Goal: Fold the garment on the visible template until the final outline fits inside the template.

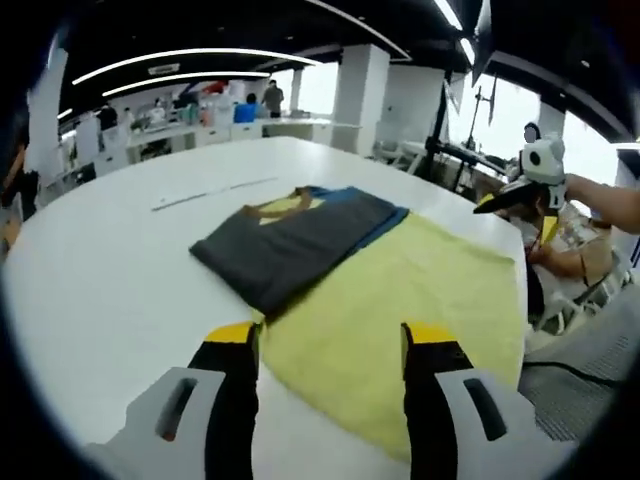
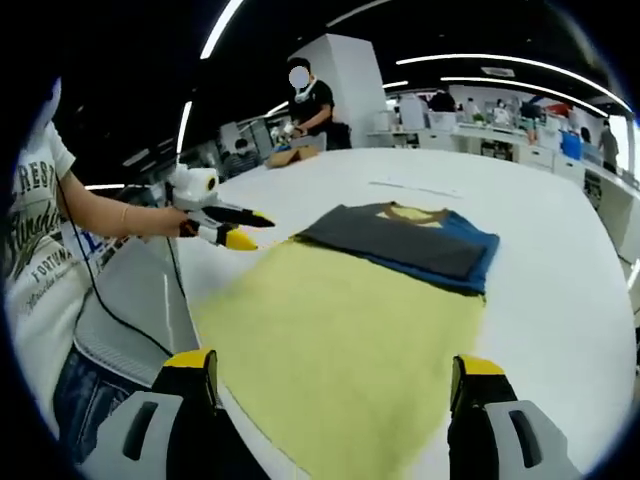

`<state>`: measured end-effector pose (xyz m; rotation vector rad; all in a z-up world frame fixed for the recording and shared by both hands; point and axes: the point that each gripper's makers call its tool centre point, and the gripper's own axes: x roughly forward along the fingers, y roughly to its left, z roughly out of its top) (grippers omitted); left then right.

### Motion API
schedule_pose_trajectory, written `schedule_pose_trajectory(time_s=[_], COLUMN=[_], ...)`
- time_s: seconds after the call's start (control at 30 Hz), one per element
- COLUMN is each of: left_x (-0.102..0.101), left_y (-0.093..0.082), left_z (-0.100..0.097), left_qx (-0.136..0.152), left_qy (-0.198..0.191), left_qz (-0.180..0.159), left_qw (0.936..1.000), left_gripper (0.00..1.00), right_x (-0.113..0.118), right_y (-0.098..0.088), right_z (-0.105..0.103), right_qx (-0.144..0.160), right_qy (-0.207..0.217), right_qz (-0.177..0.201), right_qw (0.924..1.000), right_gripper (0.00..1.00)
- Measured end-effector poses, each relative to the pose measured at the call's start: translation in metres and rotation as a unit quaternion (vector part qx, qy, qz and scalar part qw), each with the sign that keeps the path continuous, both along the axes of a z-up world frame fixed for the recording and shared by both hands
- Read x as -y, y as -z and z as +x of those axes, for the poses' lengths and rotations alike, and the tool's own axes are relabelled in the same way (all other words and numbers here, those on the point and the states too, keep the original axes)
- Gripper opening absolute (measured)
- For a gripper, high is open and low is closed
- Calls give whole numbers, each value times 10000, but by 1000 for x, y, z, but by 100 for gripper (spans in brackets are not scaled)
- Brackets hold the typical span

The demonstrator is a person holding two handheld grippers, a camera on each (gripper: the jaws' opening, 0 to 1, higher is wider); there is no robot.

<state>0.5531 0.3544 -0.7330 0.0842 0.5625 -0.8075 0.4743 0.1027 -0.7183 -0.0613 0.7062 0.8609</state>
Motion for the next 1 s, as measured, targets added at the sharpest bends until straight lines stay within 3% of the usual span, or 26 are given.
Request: schedule_pose_trajectory(time_s=[0.17, 0.47, 0.7, 1.0], left_x=[8, 23, 25, 22], left_y=[-1, 5, 13, 31], left_z=[-26, -70, -100, -135], left_qx=[-140, -317, -451, -647], left_qy=[310, 919, 1318, 1714], left_qz=[-60, 22, 275, 638], left_qw=[9994, 9953, 9899, 9810], left_gripper=[57, 55, 52, 40], right_x=[5, 13, 19, 25], right_y=[8, 18, 29, 44], right_z=[-11, -27, -43, -58], right_qx=[-100, -125, -215, -316], right_qy=[-207, -585, -878, -1109], right_qz=[-249, -615, -926, -1200], right_qw=[9994, 9963, 9916, 9861], right_gripper=[95, 83, 74, 58])
